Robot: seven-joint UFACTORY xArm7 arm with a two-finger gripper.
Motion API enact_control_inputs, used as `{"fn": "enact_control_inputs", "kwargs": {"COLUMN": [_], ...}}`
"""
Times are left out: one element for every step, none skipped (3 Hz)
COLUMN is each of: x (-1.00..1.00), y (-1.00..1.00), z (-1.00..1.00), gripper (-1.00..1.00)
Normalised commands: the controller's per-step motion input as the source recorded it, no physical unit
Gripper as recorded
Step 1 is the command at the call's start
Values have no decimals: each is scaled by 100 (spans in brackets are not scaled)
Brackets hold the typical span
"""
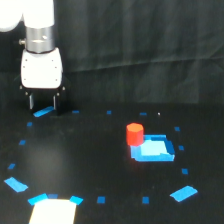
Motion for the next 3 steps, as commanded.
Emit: {"fn": "enact_control_inputs", "kwargs": {"x": [100,100,100], "y": [4,26,-26], "z": [-63,-63,-42], "gripper": [100,86,88]}}
